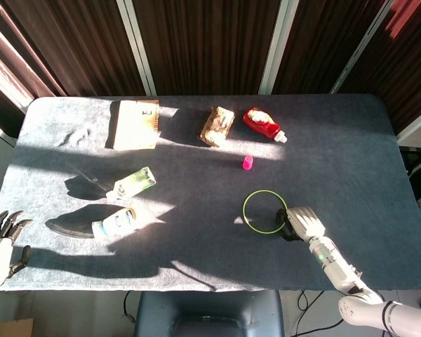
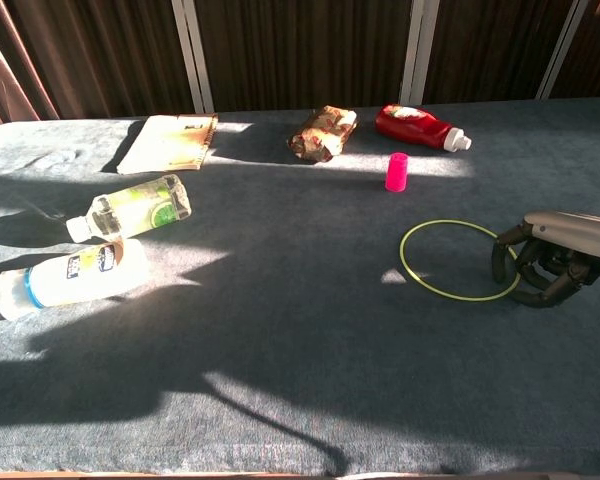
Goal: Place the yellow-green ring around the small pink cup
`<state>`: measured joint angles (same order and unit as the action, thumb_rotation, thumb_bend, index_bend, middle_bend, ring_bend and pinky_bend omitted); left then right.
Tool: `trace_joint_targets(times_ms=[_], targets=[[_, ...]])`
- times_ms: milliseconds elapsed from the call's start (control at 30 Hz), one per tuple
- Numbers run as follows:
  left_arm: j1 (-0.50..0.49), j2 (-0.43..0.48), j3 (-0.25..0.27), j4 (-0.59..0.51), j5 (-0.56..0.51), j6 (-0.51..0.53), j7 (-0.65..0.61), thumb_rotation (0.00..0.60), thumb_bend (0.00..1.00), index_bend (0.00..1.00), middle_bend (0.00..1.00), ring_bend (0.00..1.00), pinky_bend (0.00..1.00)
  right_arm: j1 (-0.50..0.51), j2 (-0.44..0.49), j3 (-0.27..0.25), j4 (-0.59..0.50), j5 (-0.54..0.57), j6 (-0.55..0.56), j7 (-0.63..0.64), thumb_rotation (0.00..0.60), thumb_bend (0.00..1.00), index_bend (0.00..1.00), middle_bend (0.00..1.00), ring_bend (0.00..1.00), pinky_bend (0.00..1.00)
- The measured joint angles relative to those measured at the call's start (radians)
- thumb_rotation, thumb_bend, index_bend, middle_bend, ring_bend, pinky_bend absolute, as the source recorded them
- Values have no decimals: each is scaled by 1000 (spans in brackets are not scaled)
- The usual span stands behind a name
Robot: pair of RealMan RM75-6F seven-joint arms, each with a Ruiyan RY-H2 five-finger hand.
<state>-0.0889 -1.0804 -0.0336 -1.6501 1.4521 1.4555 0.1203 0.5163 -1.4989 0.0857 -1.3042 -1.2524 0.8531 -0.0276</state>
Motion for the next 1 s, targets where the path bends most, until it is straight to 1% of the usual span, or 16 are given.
trace_joint_targets(times_ms=[100,200,367,567,767,867,1000], targets=[[1,1,0,0,1,1,-3,600,470,241,109,26,184,-1,-7,-1,9,-6,13,-1,600,443,721,885,1000,1000],[1,1,0,0,1,1,-3,600,471,241,109,26,184,-3,-10,-2,13,-8,17,-3,600,462,755,887,1000,1000],[1,1,0,1,2,2,-5,600,470,241,109,26,184,-6,-13,-5,20,-6,25,-14,600,529,812,888,1000,1000],[1,1,0,1,3,1,-3,600,470,242,110,26,184,-9,-8,-3,18,1,28,-9,600,557,844,888,1000,1000],[1,1,1,-1,3,0,-1,600,470,242,109,25,184,-11,13,7,-17,-2,38,18,600,562,849,888,1000,1000],[0,0,1,-1,3,-3,2,600,472,242,110,26,184,-8,37,24,-54,7,34,49,600,562,849,888,1000,1000],[-1,-1,2,-2,3,-5,7,600,471,241,109,26,184,10,81,64,-109,51,-4,93,600,562,849,888,1000,1000]])
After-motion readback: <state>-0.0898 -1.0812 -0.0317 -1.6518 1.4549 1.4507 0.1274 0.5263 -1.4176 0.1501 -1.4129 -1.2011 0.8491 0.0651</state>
